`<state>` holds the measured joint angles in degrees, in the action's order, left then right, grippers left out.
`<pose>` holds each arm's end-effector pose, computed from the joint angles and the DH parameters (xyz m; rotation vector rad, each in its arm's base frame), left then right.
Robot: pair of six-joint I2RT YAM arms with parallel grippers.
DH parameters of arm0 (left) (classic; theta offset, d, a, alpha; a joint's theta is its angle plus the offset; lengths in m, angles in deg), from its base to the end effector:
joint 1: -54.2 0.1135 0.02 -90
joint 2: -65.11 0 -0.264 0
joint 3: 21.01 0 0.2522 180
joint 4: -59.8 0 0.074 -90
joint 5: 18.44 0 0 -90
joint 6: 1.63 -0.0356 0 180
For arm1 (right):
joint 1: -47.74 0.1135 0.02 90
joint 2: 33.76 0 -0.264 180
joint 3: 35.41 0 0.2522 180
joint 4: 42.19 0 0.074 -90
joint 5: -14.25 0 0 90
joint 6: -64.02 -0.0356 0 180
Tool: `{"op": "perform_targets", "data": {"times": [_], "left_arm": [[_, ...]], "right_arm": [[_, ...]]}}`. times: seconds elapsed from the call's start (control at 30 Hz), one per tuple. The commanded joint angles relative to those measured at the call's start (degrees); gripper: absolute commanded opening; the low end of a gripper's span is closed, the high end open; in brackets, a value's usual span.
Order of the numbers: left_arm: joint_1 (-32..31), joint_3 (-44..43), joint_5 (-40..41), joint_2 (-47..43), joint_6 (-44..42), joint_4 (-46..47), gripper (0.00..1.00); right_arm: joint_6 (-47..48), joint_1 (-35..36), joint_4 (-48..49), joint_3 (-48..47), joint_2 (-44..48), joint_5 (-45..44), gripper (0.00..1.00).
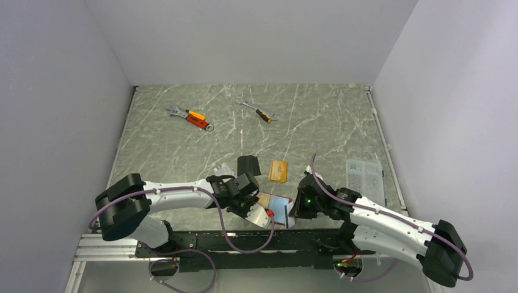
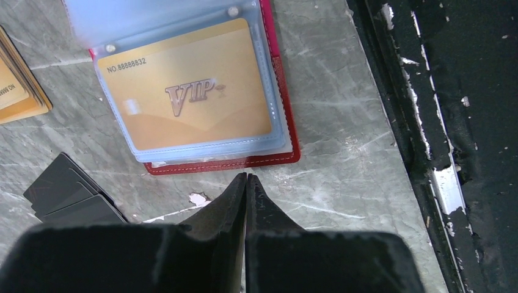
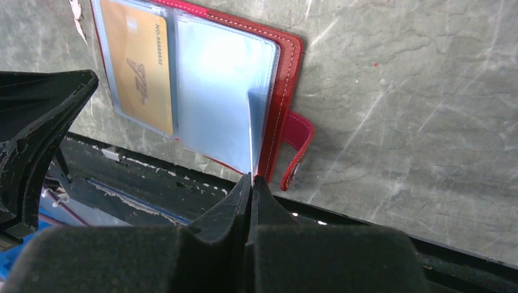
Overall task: Put the credit cards into the card holder
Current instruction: Turn over the card slot in the card holder.
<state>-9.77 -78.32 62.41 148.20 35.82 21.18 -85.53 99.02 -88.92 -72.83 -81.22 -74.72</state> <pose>0.1101 -0.2384 0.1675 2.3219 1.3785 -0.2760 0.0933 0.1174 0.1724 0.1906 2.7383 0.6883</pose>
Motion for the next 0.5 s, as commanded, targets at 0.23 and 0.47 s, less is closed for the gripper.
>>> {"op": "perform_targets", "data": {"times": [0.23, 0.47], "left_arm": [[-0.28, 0.79, 0.57, -1.74, 0.55, 1.04, 0.07], [-0.22, 0.27, 0.12, -4.45, 0.75, -0.07, 0.06]], "right_arm": [[1.88, -0.46, 4.37, 0.79, -6.02, 3.54, 0.0], [3.07, -2.24, 7.55, 1.37, -7.33, 5.58, 0.0]]}}
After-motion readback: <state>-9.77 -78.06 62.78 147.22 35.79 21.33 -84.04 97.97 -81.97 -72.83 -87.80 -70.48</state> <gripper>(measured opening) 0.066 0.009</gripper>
